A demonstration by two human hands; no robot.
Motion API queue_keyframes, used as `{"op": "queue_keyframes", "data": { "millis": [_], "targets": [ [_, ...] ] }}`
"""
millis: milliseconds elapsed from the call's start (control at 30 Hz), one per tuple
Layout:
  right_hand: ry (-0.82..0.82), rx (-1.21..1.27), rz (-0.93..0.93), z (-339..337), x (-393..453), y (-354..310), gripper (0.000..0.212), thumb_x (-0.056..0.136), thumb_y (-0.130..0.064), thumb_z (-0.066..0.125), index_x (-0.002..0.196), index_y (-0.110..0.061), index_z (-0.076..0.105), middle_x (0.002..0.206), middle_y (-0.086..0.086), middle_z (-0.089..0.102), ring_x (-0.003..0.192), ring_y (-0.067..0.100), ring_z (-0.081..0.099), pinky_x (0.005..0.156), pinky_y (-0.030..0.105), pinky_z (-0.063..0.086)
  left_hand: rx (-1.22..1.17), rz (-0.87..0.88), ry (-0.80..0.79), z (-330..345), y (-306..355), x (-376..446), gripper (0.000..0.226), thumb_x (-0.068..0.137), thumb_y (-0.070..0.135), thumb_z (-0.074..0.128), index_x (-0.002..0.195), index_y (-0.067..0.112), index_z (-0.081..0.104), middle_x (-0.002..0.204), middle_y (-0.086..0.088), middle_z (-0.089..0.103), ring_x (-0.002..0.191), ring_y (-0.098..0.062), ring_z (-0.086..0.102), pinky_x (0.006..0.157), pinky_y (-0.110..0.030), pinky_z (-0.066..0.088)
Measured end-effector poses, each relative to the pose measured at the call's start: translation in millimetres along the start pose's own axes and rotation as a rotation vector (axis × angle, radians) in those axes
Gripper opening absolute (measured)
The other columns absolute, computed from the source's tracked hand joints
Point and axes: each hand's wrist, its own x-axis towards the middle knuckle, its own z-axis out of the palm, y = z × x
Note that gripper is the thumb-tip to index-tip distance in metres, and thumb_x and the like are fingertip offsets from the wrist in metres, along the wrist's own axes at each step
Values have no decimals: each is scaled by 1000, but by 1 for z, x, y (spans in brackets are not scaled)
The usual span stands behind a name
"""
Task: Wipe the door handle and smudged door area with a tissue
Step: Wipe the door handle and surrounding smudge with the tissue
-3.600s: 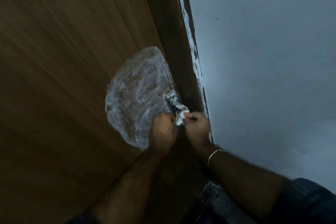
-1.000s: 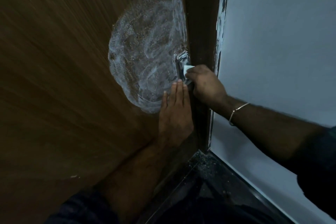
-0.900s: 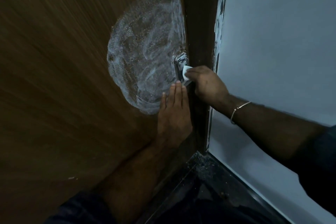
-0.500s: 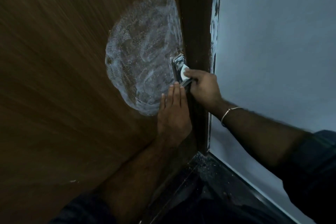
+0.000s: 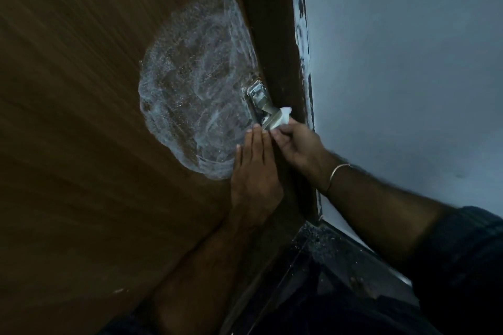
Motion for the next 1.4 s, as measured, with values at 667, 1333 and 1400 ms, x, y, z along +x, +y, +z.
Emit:
{"op": "queue_keyframes", "data": {
  "millis": [667,1333,1400],
  "targets": [
    [-42,53,63,-9,5,8,42,100,5,32,138,-1,48,132,23,57,128,31,53,104,33,47,-26,9,7,-1,0,0,73,89,33,20,152,-1,24,160,-21,22,150,-33,20,122,-48,19],
    [-158,-1802,-1269,-26,21,-20,44,84,-18,45,115,3,69,123,20,67,116,32,64,110,34,37,-52,-10,-10,1,-1,-2,74,88,27,33,156,1,16,164,-19,11,152,-31,9,124,-46,13],
    [-255,-1995,-1211,-20,22,-33,51,84,-20,38,120,1,66,129,20,63,121,33,61,111,34,35,-61,-1,25,0,2,-2,75,85,28,25,155,-1,20,163,-20,15,152,-32,13,123,-45,12]
  ]
}}
